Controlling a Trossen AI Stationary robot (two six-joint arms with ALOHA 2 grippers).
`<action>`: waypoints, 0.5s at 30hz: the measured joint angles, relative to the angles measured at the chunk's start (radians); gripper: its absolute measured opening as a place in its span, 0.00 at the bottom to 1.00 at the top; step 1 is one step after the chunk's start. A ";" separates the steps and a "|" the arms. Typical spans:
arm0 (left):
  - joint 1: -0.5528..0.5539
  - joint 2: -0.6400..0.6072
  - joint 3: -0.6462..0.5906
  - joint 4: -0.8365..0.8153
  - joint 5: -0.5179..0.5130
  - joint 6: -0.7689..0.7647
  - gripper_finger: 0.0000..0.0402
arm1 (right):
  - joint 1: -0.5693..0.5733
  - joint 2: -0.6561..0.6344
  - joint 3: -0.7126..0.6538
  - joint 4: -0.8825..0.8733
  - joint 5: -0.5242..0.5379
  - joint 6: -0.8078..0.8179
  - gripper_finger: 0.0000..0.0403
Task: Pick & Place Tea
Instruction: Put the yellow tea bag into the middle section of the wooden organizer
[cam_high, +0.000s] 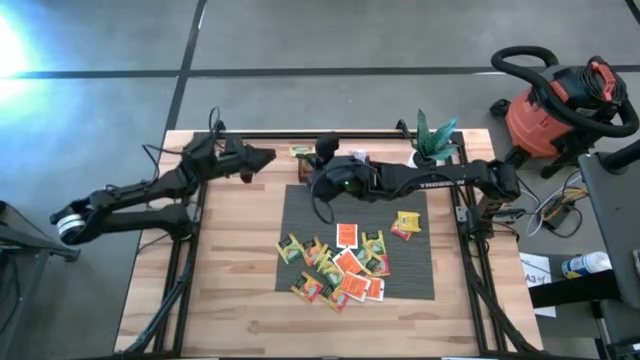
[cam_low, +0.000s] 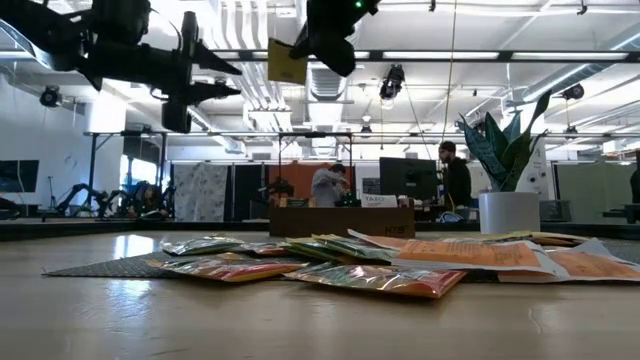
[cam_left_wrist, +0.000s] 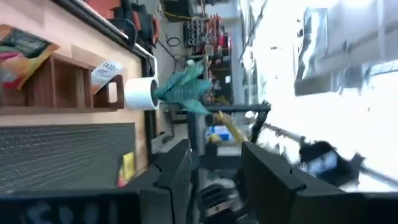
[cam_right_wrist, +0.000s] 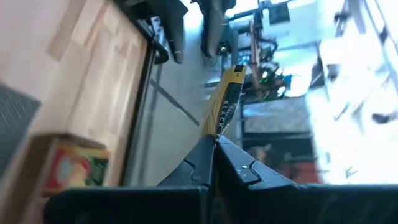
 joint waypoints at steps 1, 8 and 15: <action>0.012 0.008 0.000 0.017 0.000 -0.034 0.34 | 0.001 0.000 0.000 0.001 0.000 -0.041 0.02; 0.035 0.101 0.000 0.247 0.010 -0.177 0.34 | 0.000 0.000 0.000 0.003 0.004 -0.313 0.02; 0.016 0.201 0.015 0.282 0.066 -0.257 0.34 | 0.000 0.000 -0.001 0.006 0.004 -0.408 0.02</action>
